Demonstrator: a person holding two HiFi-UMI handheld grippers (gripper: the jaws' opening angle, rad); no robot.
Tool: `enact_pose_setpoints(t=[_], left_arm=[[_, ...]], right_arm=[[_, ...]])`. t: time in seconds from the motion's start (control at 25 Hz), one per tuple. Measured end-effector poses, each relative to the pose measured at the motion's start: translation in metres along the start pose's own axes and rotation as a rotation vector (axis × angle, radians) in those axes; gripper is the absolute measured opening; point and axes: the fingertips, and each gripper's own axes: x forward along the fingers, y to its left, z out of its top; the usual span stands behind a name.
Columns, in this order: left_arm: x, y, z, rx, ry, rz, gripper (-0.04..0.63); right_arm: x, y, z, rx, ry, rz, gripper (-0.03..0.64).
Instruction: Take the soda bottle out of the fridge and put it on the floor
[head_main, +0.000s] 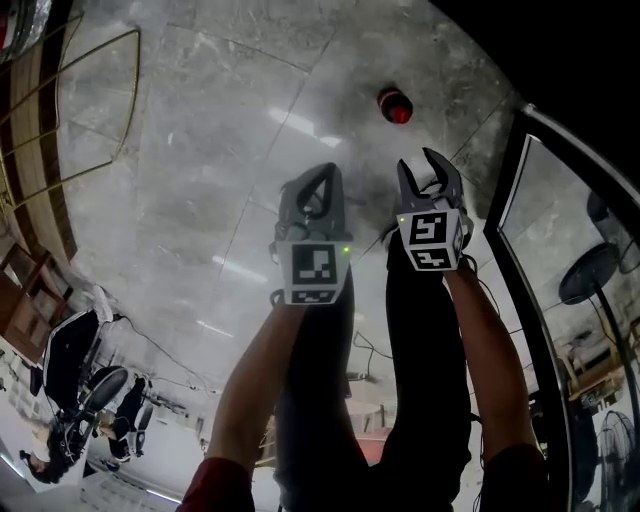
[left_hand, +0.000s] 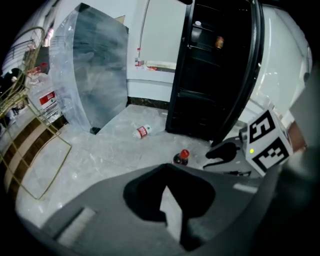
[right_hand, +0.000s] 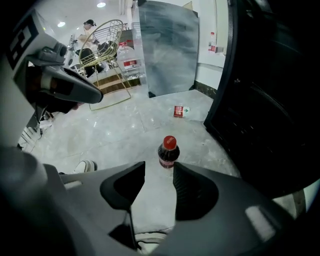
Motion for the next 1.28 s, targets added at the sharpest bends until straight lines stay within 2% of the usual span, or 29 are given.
enact_pose_setpoints(t=[0.28, 0.52, 0.88, 1.08, 1.28], left_arm=[[-0.042, -0.012, 0.027, 0.029, 0.009, -0.003, 0.0], [-0.093, -0.029, 0.066, 0.042, -0.005, -0.019, 0.0], [-0.187, -0.058, 0.142, 0.05, -0.057, -0.03, 0.0], [-0.234, -0.072, 0.182, 0.044, -0.082, -0.028, 0.0], [-0.28, -0.084, 0.211, 0.023, -0.097, -0.003, 0.0]], right_arm=[[-0.062, 0.01, 0.014, 0.035, 0.01, 0.016, 0.161], [-0.125, 0.012, 0.05, 0.036, -0.012, 0.008, 0.161], [-0.241, 0.009, 0.103, 0.148, -0.046, -0.048, 0.161], [-0.299, 0.006, 0.122, 0.261, -0.036, -0.06, 0.161], [-0.353, 0.009, 0.139, 0.27, -0.049, -0.056, 0.161]])
